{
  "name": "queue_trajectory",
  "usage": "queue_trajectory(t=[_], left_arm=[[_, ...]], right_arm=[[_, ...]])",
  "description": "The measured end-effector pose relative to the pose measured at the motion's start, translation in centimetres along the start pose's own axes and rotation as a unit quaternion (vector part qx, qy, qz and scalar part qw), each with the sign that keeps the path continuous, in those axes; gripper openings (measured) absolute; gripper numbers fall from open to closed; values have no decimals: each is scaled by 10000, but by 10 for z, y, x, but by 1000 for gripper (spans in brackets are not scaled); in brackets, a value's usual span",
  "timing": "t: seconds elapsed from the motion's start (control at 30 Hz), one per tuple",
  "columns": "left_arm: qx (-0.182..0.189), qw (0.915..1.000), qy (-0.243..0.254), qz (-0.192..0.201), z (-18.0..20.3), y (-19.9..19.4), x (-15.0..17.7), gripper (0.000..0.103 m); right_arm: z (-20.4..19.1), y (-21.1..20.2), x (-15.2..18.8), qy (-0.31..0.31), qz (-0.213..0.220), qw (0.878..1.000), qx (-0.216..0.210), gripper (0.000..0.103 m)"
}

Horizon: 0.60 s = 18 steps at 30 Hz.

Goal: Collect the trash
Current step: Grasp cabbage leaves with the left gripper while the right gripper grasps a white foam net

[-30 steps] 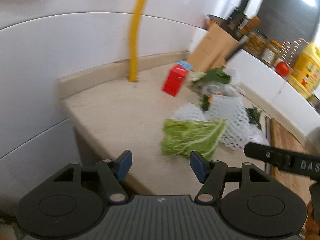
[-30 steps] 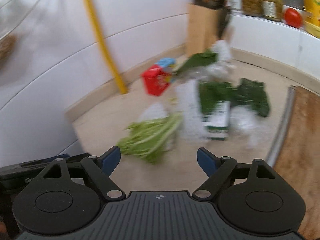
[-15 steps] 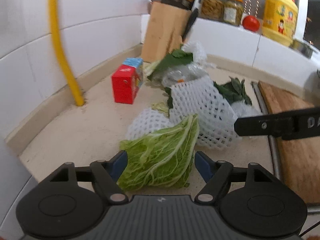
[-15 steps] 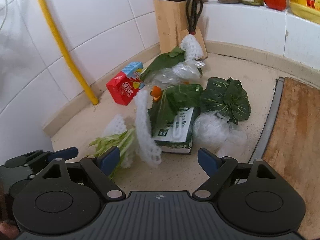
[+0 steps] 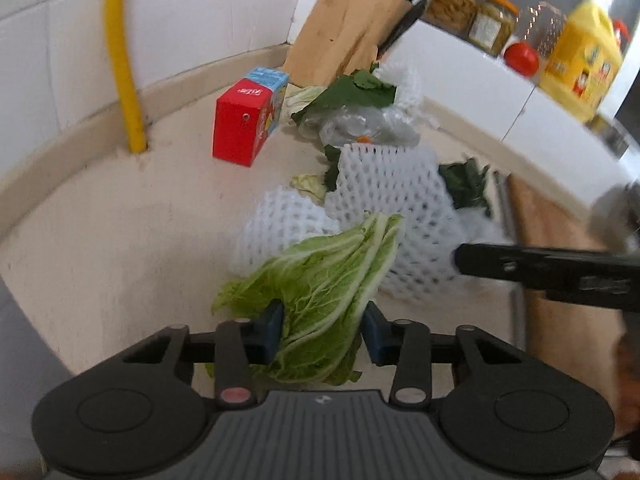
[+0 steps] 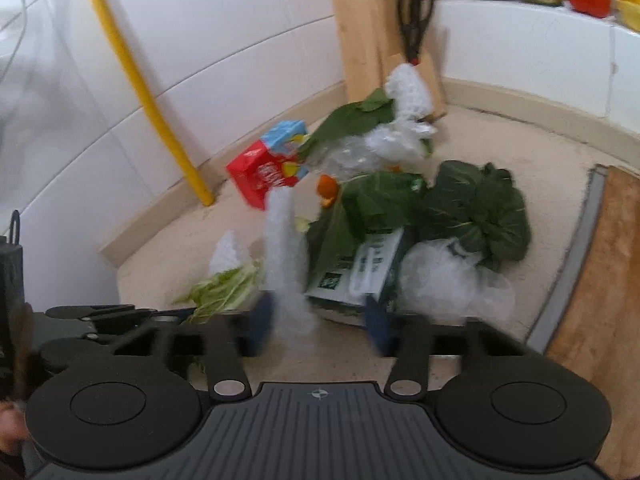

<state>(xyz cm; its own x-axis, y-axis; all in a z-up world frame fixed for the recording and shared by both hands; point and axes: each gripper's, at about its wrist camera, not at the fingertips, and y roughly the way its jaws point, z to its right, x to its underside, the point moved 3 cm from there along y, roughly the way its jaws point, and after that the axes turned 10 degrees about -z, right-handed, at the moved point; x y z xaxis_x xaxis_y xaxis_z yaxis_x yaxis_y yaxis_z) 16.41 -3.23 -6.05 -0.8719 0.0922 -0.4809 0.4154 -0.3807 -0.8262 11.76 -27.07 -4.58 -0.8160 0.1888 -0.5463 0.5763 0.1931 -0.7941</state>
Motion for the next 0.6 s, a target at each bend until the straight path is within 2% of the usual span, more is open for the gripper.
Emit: queue_trajectory(t=[0.07, 0.13, 0.2, 0.23, 0.3, 0.33, 0.5, 0.6], left_arm=[[109, 9999, -23, 31, 1, -13, 7, 29], [219, 9997, -61, 93, 0, -23, 12, 29], [330, 9994, 4, 130, 0, -29, 15, 29], [273, 9995, 4, 153, 0, -29, 15, 32], [149, 9998, -50, 117, -2, -22, 13, 34], [173, 9998, -75, 102, -2, -18, 13, 36], [210, 9996, -129, 100, -6, -14, 16, 43], [167, 9994, -175, 233, -12, -20, 17, 62]], right_arm=[[-1, 2, -1, -34, -49, 9999, -87, 31], [-3, 1, -1, -66, -24, 9999, -128, 30], [-4, 0, -3, -85, -29, 9998, -186, 39], [-6, 0, -3, -113, 1, 9998, -169, 42], [-7, 4, -6, -160, 20, 9999, -52, 71], [-8, 6, -8, -166, 3, 9999, 9, 76], [-7, 18, -16, -22, -146, 9999, -17, 80], [-8, 17, -17, -2, -122, 9999, -110, 81]])
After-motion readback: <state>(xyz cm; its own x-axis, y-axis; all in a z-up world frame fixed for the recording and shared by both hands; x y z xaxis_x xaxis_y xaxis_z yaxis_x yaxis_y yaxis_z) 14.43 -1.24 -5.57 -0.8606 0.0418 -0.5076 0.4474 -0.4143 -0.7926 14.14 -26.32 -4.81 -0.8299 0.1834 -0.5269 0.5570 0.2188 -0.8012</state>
